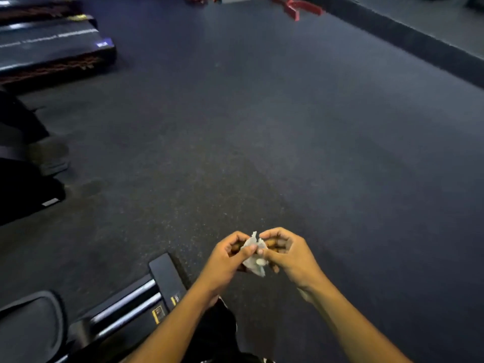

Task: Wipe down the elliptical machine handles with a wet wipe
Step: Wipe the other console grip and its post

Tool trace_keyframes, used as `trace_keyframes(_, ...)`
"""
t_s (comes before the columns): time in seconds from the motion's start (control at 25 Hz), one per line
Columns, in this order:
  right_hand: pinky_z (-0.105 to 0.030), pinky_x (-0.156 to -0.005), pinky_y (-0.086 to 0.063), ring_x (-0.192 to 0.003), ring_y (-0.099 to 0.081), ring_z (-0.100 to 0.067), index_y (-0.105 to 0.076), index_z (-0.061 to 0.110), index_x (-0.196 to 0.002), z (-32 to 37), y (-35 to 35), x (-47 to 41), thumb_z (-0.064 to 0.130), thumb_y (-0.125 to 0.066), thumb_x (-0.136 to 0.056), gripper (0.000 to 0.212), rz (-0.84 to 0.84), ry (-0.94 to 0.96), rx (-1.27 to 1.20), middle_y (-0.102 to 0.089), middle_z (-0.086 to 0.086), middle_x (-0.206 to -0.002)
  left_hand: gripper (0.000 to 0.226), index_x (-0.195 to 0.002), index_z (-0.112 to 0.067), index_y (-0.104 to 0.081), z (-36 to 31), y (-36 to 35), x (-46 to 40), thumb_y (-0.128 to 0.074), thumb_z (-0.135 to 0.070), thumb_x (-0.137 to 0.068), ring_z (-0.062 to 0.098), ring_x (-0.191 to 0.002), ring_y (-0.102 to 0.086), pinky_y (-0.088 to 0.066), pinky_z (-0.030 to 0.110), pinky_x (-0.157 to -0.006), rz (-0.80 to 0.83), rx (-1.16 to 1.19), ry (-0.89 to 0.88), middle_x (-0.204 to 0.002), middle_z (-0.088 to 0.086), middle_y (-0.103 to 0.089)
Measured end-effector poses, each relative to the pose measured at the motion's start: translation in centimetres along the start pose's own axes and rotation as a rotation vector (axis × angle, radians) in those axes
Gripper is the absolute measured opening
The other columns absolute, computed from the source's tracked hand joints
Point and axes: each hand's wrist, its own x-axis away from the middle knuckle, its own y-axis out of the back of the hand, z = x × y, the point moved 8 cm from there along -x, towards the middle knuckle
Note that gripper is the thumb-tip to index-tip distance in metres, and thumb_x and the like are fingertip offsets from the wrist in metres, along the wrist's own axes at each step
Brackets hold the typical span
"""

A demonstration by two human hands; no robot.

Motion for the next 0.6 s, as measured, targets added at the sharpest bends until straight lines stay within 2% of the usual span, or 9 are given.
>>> trace_keyframes(0.16, -0.028, -0.055, -0.048, -0.066, -0.064, -0.012, -0.071, 0.009, -0.093, 6.0, -5.7, -9.7, 0.016, -0.077, -0.089, 0.01, 0.176, 0.054, 0.169, -0.074, -0.012, -0.08, 0.029, -0.101, -0.005, -0.068, -5.6, 7.5, -4.5, -0.072, -0.032, -0.094, 0.023, -0.088, -0.07, -0.06, 0.044, -0.08, -0.138, 0.023, -0.003, -0.092, 0.008, -0.072)
trace_keyframes(0.28, -0.031, -0.061, -0.053, -0.069, -0.065, -0.011, -0.071, 0.013, -0.09, 9.0, -10.2, -15.4, 0.022, -0.071, -0.094, 0.009, 0.253, 0.087, 0.154, -0.074, -0.007, -0.081, 0.03, -0.1, -0.004, -0.072, -10.1, 14.0, -6.4, -0.069, -0.033, -0.091, 0.023, -0.087, -0.071, -0.06, 0.048, -0.082, -0.311, 0.009, -0.029, -0.093, 0.014, -0.075)
trace_keyframes(0.4, -0.035, -0.066, -0.055, -0.077, -0.067, -0.017, -0.075, 0.018, -0.09, 11.1, -15.0, -20.8, 0.017, -0.066, -0.097, 0.012, 0.335, 0.089, 0.062, -0.073, -0.005, -0.085, 0.028, -0.098, -0.001, -0.072, -13.9, 20.3, -8.3, -0.069, -0.028, -0.094, 0.023, -0.084, -0.068, -0.056, 0.04, -0.077, -0.499, -0.038, -0.108, -0.093, 0.023, -0.072)
trace_keyframes(0.52, -0.035, -0.069, -0.056, -0.081, -0.067, -0.02, -0.075, 0.012, -0.095, 13.2, -19.2, -26.0, 0.011, -0.069, -0.094, 0.006, 0.436, 0.08, -0.025, -0.073, -0.01, -0.09, 0.012, -0.103, -0.009, -0.068, -15.6, 25.3, -10.1, -0.072, -0.019, -0.096, 0.022, -0.081, -0.072, -0.057, 0.037, -0.072, -0.683, -0.066, -0.139, -0.09, 0.016, -0.075)
trace_keyframes(0.6, -0.03, -0.067, -0.054, -0.075, -0.065, -0.02, -0.072, 0.007, -0.094, 14.9, -22.5, -30.2, 0.013, -0.074, -0.09, 0.008, 0.513, 0.084, -0.061, -0.071, -0.013, -0.086, 0.018, -0.105, -0.014, -0.058, -16.5, 28.8, -11.9, -0.074, -0.017, -0.096, 0.021, -0.078, -0.073, -0.058, 0.031, -0.068, -0.792, -0.034, -0.14, -0.088, 0.014, -0.074)
